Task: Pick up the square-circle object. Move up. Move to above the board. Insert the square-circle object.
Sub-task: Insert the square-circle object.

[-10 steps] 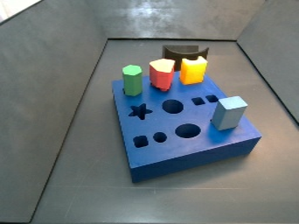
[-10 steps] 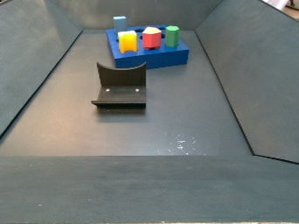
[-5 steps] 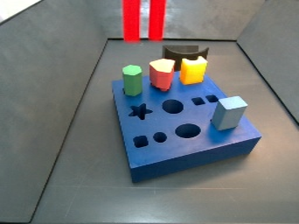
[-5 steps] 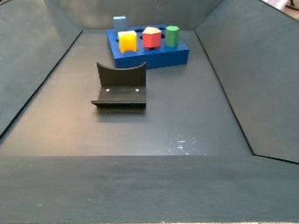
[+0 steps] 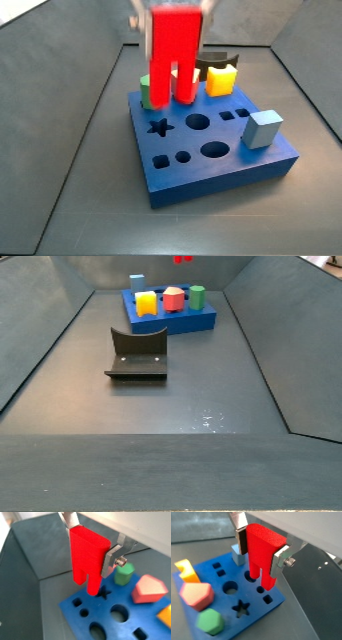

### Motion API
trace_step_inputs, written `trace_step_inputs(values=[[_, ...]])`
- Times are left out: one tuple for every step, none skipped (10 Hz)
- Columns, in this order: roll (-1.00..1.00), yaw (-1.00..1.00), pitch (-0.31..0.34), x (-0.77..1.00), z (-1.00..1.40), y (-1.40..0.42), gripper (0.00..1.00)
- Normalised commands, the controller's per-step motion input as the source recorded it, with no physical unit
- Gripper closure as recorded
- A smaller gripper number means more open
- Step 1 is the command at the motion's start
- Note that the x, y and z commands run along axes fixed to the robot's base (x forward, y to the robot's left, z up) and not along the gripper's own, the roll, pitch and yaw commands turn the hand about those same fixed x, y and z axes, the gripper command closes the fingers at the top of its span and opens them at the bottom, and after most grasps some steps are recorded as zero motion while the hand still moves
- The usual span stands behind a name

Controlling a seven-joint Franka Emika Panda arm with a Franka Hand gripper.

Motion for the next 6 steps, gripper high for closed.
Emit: trace_step_inputs(values=[[0.06,0.21,0.039,0.09,-1.00,-0.94,1.00],[0.09,-0.19,-0.131,0.23,-1.00,-0.78,1.00],[0.11,-0.58,-0.147,0.03,-1.00,-0.51,1.00],[0.04,-0.62,-0.001,0.27,-0.82,-0.35,1.00],[0.00,0.01,0.000,0.00,0.00,0.00,1.00],[0.00,0.00,-0.013,0.00,-0.07,0.00,1.00]])
